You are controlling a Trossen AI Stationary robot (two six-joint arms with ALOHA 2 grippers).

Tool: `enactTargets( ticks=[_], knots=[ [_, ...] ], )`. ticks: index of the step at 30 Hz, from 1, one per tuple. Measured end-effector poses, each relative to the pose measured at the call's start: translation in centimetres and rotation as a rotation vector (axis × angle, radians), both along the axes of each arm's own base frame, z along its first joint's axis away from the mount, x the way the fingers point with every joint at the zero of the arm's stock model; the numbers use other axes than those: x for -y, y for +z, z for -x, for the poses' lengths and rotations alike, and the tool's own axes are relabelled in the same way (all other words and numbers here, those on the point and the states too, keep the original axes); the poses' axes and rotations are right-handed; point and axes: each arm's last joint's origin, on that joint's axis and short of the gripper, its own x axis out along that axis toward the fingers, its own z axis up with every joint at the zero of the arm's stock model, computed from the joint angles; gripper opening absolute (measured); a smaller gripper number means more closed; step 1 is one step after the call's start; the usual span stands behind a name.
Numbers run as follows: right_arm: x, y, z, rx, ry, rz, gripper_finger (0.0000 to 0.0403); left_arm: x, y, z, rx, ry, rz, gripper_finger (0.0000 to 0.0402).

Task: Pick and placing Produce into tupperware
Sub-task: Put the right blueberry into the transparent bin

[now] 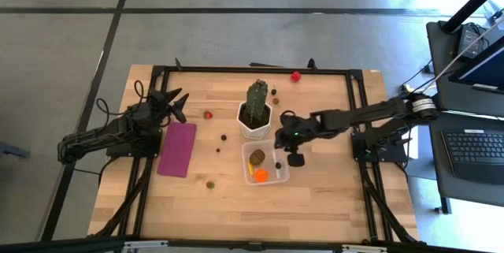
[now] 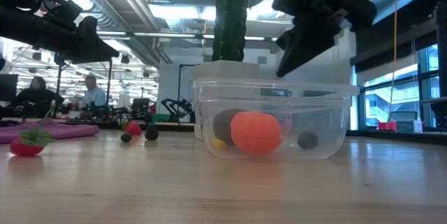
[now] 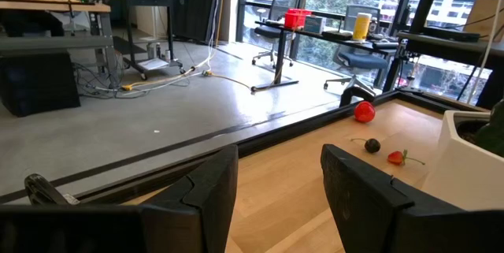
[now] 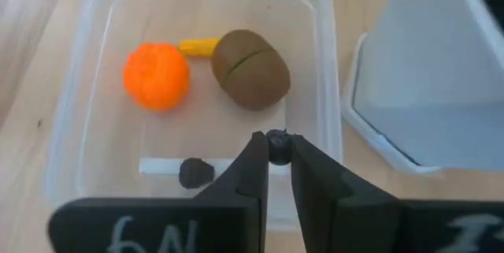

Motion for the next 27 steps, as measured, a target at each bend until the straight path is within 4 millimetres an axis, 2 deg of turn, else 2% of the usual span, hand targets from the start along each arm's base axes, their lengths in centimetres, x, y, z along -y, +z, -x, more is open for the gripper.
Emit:
enactTargets(
  ticks=[7, 12, 22, 27],
  knots=[
    [-1.0, -2.1, -3.3, -0.113, -0.041, -0.037, 0.0047, 0.0, 0.0, 0.0, 0.0, 0.0, 0.0, 0.0176],
    [-1.8, -3.5, -4.6, -0.198, -0.065, -0.053, 0.0049, 0.0, 0.0, 0.0, 0.0, 0.0, 0.0, 0.0176],
    [-2.6, -3.6, -5.2, -0.226, -0.082, -0.071, 0.0057, 0.0, 0.0, 0.0, 0.0, 0.0, 0.0, 0.0176],
    [-2.5, -3.6, -5.2, -0.234, -0.135, -0.107, 0.0107, 0.0, 0.0, 0.0, 0.0, 0.0, 0.0, 0.0176]
  ],
)
